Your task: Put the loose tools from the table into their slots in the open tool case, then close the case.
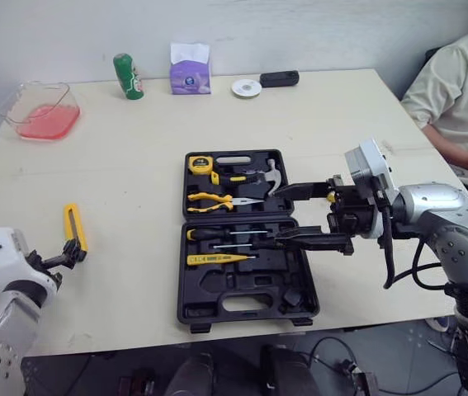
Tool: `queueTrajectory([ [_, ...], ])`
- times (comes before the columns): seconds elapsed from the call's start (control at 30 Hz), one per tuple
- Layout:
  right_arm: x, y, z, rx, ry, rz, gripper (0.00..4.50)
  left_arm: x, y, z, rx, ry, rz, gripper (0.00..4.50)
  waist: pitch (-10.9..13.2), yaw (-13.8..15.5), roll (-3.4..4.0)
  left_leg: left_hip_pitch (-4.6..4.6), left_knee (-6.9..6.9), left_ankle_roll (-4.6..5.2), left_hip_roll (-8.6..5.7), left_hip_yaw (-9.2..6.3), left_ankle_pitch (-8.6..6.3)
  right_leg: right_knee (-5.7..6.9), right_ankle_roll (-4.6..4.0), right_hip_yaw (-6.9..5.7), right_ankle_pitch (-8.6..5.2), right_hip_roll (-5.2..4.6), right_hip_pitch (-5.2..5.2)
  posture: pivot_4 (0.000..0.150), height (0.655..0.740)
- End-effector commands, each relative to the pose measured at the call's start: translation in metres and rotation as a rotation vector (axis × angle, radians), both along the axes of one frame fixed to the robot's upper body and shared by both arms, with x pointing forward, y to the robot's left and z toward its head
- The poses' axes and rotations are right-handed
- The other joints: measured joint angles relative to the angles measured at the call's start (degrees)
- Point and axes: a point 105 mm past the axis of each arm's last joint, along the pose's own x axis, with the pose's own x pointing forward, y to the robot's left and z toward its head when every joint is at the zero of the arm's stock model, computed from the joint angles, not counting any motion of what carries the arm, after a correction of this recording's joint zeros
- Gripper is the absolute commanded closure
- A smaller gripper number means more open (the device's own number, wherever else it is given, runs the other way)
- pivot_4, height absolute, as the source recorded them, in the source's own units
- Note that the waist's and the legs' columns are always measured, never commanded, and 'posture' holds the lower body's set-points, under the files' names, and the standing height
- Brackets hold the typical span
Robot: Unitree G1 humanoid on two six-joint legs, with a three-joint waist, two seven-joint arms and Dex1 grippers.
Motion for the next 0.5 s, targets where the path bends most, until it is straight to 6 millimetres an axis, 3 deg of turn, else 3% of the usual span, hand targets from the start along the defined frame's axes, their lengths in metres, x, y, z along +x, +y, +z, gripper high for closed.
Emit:
queueTrajectory([
  [0.03, -0.009, 0.003, 0.008, 0.012, -0.052, 0.006, 0.0, 0.013, 0.001, -0.001, 0.017, 0.054, -0.003, 0.03, 0.0, 0.03, 0.0, 0.0, 0.0, -0.01, 0.0, 0.0, 0.01, 0.01, 0.0, 0.01, 0.0, 0.0, -0.01, 0.15, 0.74],
  [0.2, -0.013, 0.008, 0.008, 0.019, -0.058, 0.007, 0.0, 0.032, 0.003, -0.004, 0.033, 0.105, -0.007, 0.03, 0.0, -0.06, -0.01, -0.05, 0.0, -0.01, -0.02, 0.01, 0.01, 0.0, 0.0, 0.01, 0.0, -0.02, -0.07, 0.15, 0.74],
  [0.5, -0.016, 0.009, 0.01, 0.018, -0.067, 0.013, 0.0, 0.042, 0.002, -0.015, -0.02, 0.183, 0.014, 0.03, -0.01, -0.26, -0.01, -0.05, -0.01, -0.06, -0.02, 0.01, 0.03, 0.06, 0.0, 0.01, 0.0, -0.02, -0.12, 0.15, 0.74],
])
